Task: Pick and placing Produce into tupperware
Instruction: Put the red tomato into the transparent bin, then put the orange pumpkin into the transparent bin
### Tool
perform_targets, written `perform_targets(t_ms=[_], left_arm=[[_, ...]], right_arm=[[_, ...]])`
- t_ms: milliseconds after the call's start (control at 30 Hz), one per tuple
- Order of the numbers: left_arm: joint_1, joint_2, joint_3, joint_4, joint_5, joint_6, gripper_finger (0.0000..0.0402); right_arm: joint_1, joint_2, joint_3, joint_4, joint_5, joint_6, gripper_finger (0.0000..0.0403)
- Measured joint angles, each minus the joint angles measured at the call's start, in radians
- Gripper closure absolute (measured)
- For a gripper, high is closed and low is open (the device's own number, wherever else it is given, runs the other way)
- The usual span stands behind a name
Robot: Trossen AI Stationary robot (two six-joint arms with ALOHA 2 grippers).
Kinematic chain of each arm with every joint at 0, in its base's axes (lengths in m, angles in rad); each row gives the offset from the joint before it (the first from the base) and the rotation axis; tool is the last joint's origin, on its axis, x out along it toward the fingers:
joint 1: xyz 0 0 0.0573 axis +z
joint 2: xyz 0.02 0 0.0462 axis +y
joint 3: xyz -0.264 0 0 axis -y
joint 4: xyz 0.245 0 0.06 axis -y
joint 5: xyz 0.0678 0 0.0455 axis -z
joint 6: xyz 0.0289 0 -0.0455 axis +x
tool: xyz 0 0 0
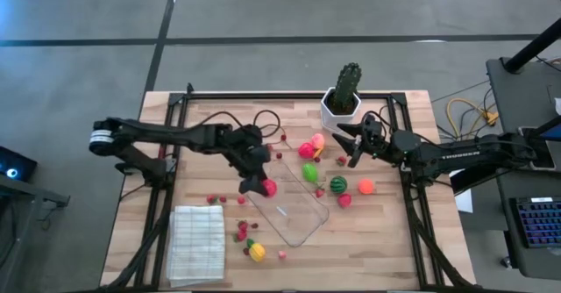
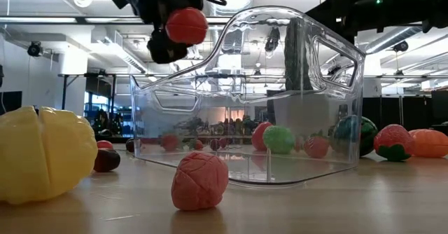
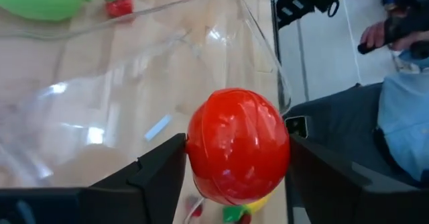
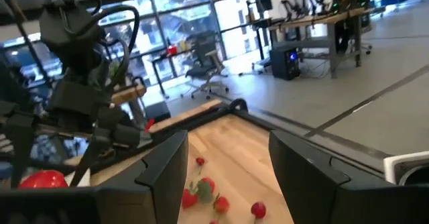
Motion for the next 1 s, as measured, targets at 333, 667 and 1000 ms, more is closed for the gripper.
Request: perform_targets(t_ms=[333,667,1000], left_arm=[[-0.015,0.035,0.0,0.096,-0.013,-0.087,0.0083],[-0.002,-0.049,0.0,0.121,-0.017,-0.165,0.0072],[0.043,-0.285,-0.009,0.111,-0.028,-0.088,0.0072]], right_arm=[[0.002,0.0,0.0,-0.019,-0.002,0.001,0.0202],[0.005,0.0,0.0,0.044,-0.06,0.236,0.0202],[0.005,0.006,0.035,0.239,-0.107,0.481,0.0202]])
